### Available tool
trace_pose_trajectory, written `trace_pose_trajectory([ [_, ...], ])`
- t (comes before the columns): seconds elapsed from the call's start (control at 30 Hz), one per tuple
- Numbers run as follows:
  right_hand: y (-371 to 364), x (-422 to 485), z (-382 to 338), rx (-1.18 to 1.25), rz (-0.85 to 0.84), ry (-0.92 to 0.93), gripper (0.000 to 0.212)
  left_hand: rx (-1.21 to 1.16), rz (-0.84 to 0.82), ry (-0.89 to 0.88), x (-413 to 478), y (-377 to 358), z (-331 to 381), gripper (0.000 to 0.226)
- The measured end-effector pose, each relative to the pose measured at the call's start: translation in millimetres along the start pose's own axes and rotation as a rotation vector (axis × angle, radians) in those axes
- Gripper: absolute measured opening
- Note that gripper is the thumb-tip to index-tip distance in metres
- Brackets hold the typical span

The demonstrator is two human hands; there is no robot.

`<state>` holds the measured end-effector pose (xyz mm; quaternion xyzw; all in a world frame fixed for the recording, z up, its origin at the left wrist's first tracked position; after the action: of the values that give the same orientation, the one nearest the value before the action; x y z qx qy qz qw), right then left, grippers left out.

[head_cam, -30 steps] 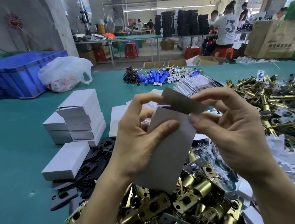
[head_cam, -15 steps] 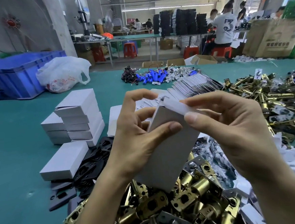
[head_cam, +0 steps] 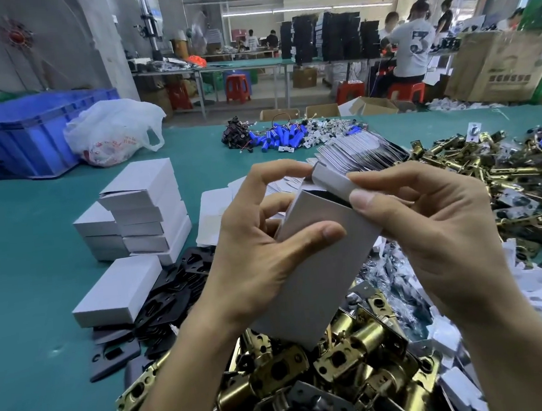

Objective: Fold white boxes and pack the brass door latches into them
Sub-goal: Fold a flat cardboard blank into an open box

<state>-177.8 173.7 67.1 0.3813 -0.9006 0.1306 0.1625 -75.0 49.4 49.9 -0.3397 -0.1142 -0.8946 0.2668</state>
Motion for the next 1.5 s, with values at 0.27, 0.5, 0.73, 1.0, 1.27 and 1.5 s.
trace_pose_trajectory([
  [0.27,-3,0,0,-0.014,-0.052,-0.009,0.014,0.045,0.007,0.024,0,2,-4,0.046],
  [0.5,-1,0,-1,-0.043,0.017,0.017,0.013,0.039,0.015,0.014,0,3,-4,0.046],
  [0.73,-1,-1,-3,-0.210,0.027,0.054,0.010,-0.047,0.010,-0.031,0,-2,-2,0.046],
  [1.0,-8,-2,-1,-0.199,-0.109,0.026,0.026,-0.099,0.040,-0.097,0,1,1,0.045],
  [1.27,-7,0,12,-0.277,-0.130,-0.031,0.027,-0.084,0.031,-0.099,0,4,0,0.034],
  [1.5,-15,-2,21,-0.234,-0.148,-0.082,0.033,0.040,0.093,-0.116,1,9,2,0.019],
])
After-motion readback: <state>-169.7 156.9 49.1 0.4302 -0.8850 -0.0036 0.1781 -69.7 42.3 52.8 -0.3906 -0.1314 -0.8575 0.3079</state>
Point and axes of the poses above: each hand's wrist, its own x-axis towards the middle knuckle, its own y-axis out of the back of the hand, z = x × y, the point moved 8 cm from there along x, towards the middle knuckle, and after that the axes turned 11 degrees about -y, right-handed, at the moved point
